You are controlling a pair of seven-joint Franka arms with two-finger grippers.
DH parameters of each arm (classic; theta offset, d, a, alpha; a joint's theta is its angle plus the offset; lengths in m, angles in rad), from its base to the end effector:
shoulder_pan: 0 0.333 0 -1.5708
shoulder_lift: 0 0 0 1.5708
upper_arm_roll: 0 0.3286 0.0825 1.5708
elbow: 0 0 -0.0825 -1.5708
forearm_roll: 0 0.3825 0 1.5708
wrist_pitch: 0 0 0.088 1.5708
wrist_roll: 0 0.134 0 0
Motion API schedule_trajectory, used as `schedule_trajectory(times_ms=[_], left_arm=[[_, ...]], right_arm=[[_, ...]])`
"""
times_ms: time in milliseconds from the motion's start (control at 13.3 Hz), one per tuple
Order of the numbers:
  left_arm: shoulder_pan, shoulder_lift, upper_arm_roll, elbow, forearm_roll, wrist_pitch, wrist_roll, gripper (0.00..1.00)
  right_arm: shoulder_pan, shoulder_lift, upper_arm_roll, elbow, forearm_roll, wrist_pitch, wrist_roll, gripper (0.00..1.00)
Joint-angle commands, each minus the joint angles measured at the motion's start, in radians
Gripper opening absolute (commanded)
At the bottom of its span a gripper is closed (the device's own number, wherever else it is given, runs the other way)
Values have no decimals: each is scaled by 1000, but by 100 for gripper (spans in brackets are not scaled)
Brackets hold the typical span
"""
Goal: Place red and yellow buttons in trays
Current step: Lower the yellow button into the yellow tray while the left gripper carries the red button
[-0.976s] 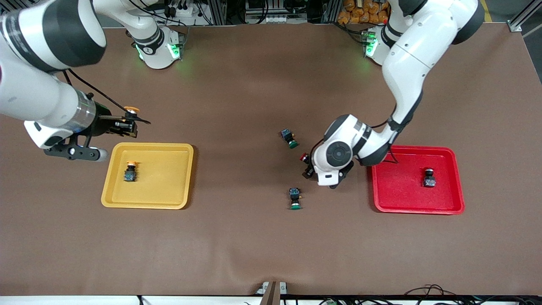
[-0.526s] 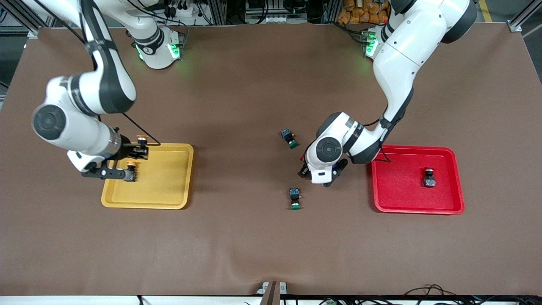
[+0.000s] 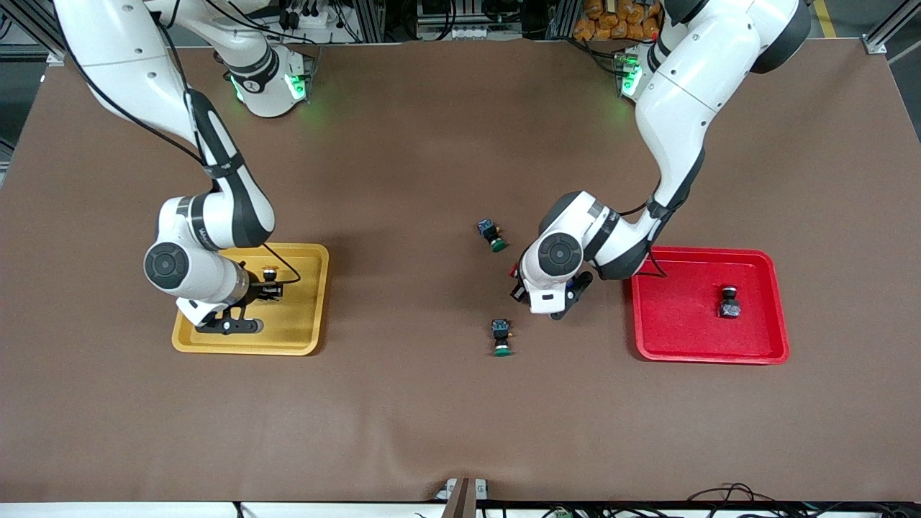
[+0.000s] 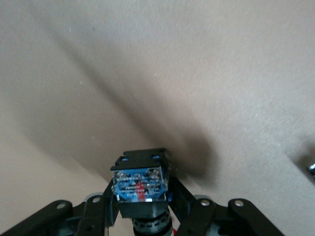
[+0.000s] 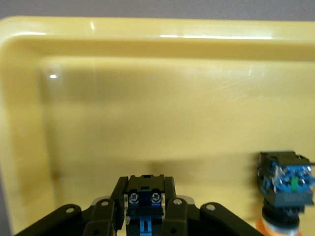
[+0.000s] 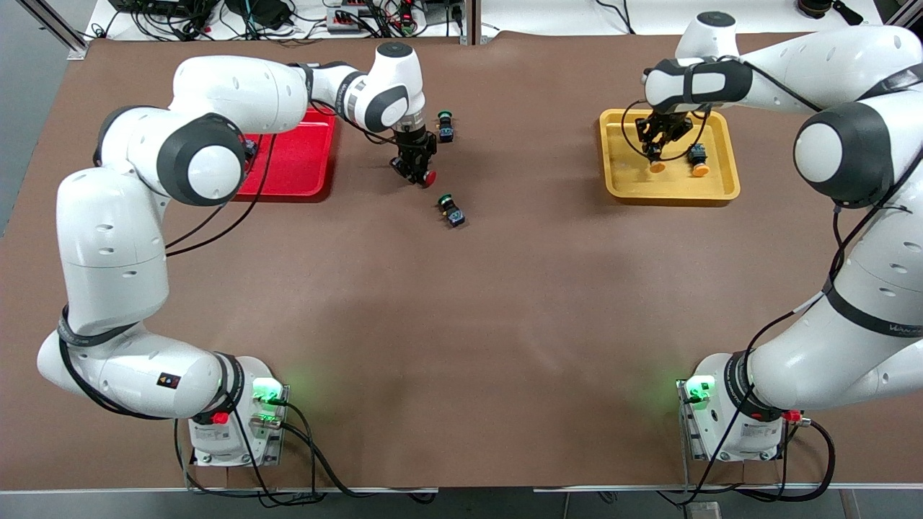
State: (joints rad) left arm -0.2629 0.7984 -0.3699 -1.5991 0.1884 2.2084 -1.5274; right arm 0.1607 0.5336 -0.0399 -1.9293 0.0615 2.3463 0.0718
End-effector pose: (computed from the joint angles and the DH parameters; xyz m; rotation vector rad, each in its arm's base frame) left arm 0.5705 -0.3742 0.1574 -2.7969 -1.2781 0.2649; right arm 0.6096 0.0765 0.1849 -3.1266 -0.0121 0.1835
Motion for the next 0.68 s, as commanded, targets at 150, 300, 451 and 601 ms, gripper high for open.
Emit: schedule_trajectory(times_ms=[150,300,451,601], left_arm=[[13,-152,5,-22,109,-198,283,0],[69,-202,2,-22,109,-269,526,0],[146,-254,-6,-39,106,-294,717,0],[210,-287,-7,-64,108,-306,928,0]], right_arm=[[-41,-18,15,-25,-6,11,-50,20],[-41,-21,15,-23,-6,5,-50,100],[-39,-46,17,-10,-6,-83,-50,100],[-41,-137,17,-5,-6,-181,-50,100]])
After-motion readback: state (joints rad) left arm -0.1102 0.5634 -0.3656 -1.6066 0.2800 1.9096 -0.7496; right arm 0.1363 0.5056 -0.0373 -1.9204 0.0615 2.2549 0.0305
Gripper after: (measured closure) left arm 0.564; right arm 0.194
